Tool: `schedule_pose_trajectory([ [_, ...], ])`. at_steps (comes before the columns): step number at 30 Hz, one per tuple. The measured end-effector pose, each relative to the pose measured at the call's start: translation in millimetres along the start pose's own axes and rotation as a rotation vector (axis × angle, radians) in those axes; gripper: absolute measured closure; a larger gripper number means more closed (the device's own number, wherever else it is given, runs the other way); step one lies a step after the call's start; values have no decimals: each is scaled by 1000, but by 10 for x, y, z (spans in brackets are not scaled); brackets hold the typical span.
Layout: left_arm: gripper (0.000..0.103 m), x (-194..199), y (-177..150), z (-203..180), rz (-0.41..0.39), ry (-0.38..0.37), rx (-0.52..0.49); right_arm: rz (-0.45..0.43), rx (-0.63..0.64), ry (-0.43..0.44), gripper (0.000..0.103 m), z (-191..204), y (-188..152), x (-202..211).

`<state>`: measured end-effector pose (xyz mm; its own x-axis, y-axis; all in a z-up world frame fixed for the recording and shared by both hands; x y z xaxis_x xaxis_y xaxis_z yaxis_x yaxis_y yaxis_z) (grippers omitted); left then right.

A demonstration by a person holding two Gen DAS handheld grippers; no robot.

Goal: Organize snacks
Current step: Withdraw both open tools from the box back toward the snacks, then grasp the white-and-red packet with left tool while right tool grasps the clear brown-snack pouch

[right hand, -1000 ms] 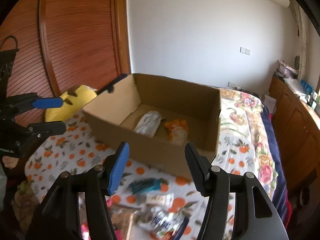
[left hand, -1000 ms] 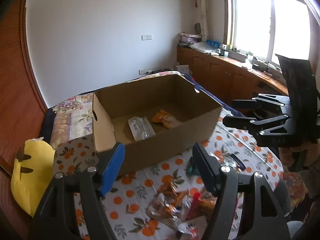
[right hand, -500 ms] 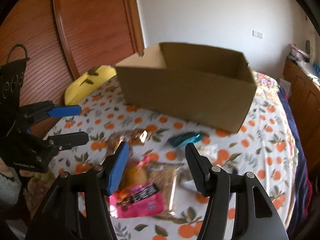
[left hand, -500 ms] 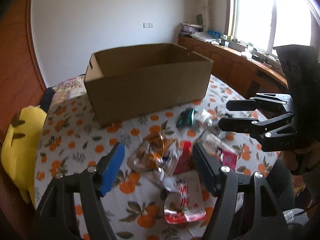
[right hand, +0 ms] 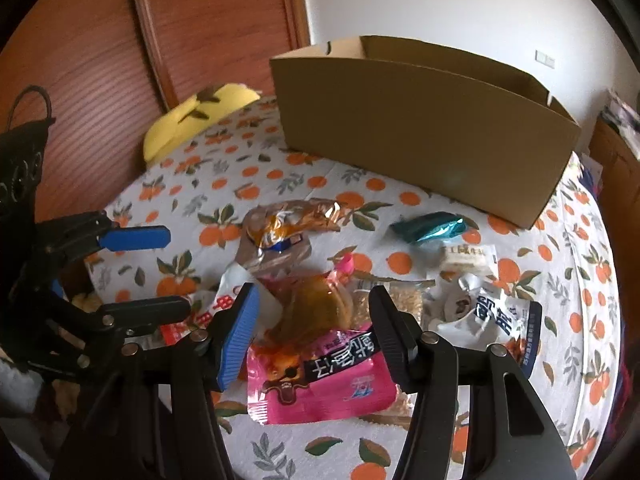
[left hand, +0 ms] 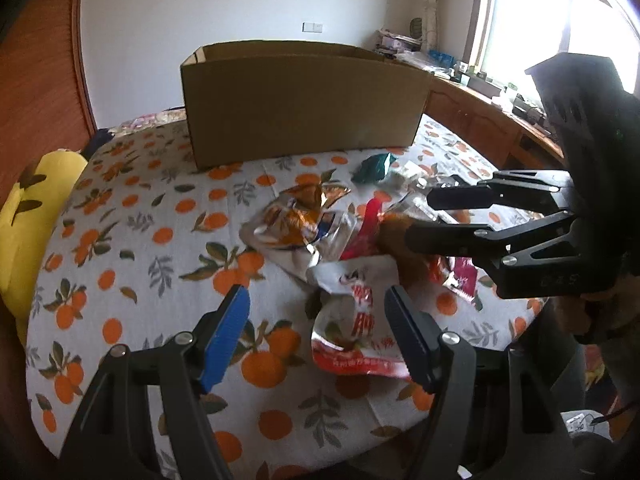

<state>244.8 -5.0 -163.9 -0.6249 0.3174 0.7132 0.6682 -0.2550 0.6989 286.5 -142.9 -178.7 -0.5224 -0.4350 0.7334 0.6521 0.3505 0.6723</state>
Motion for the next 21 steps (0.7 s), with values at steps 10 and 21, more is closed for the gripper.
schedule_pose_trajectory([
  [10, 33, -62, -139, 14, 23, 2, 22, 107, 119, -74, 37, 67, -107, -233],
  [21, 33, -88, -155, -85, 30, -2, 20, 75, 157, -109, 58, 108, -140, -160],
])
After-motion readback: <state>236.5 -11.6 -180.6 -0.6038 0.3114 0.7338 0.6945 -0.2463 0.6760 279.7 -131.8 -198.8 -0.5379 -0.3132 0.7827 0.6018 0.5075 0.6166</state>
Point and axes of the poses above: each gripper's, at about its wrist camera, not at the fingertips, and x roughly against the way its jaws point, z to its left, y to its top, the point moved 7 cm from there along -x, roughly the way its jaws point, and after that the axes turned 5 degrees about -x, right-handed, at the moved point
